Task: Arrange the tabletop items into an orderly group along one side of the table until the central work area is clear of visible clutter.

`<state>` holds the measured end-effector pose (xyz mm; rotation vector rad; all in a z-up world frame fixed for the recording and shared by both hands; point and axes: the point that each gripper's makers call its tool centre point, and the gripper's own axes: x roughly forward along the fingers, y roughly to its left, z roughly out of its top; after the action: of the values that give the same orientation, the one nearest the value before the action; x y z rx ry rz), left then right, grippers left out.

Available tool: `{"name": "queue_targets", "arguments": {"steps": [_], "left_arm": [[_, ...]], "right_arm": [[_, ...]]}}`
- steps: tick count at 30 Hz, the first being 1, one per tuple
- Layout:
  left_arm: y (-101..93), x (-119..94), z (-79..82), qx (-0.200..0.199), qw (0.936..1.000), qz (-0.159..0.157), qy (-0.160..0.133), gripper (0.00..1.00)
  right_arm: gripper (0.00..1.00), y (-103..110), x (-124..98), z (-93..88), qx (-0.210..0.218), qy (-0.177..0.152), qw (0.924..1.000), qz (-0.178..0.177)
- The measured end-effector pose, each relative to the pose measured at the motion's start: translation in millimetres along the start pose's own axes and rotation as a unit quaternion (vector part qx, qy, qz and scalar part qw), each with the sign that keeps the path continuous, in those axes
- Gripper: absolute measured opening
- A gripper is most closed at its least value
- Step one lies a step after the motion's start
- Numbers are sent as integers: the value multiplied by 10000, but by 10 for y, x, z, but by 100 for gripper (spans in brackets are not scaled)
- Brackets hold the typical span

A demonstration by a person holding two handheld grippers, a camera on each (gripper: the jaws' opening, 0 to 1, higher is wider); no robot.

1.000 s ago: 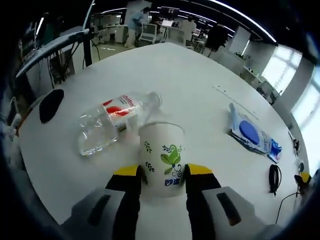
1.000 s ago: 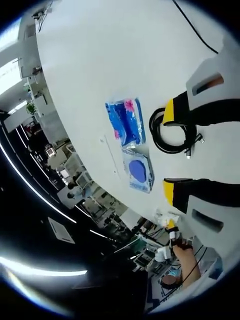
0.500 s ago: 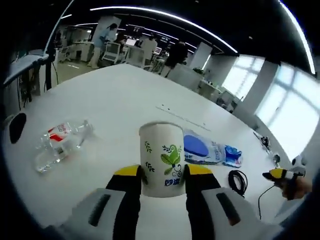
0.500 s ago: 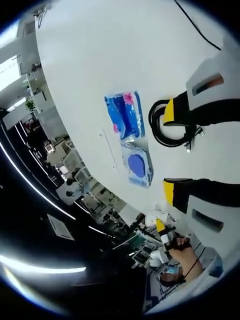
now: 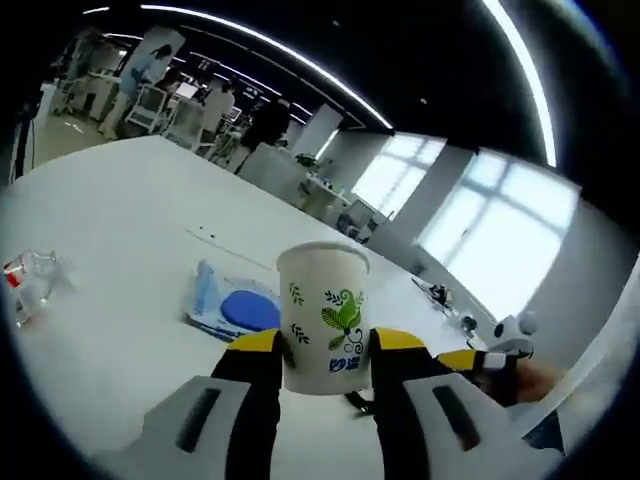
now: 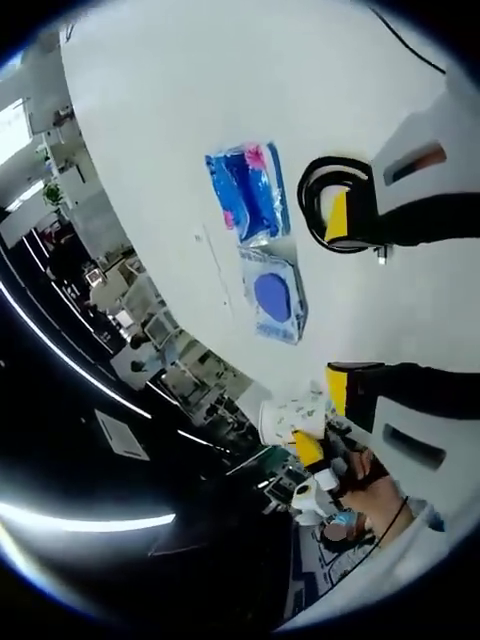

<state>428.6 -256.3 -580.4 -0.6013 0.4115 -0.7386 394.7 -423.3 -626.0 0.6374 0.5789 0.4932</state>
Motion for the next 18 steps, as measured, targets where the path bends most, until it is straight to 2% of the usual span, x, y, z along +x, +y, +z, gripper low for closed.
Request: {"name": "queue_targets", "arguments": {"steps": [7,9,10,12,13,14,18], "left_arm": [[-450,39,59,137,9972,-731,19,34],[-587,55,87,64,9956,-939,-42,34],[-680,65,90,28,9939,-1098,-42,34],[-754,81,88,46,9926,-1213,-21,34],[-797,91,76,67,9918,-1274,12,34],[-809,97,70,77,9914,-1308,33,34],[-933,95,56,-19,9872,-1592,76,34]], "right_arm": [[51,491,85,39,-36,-59,9954,952],[52,665,80,82,-1,-166,9912,1313],[52,770,68,131,155,-281,9873,1557],[53,918,32,190,426,-380,9800,1909],[53,913,40,253,384,-528,9798,1892],[54,983,15,281,405,-562,9766,2034],[56,1132,-18,319,183,-542,9727,2248]]}}
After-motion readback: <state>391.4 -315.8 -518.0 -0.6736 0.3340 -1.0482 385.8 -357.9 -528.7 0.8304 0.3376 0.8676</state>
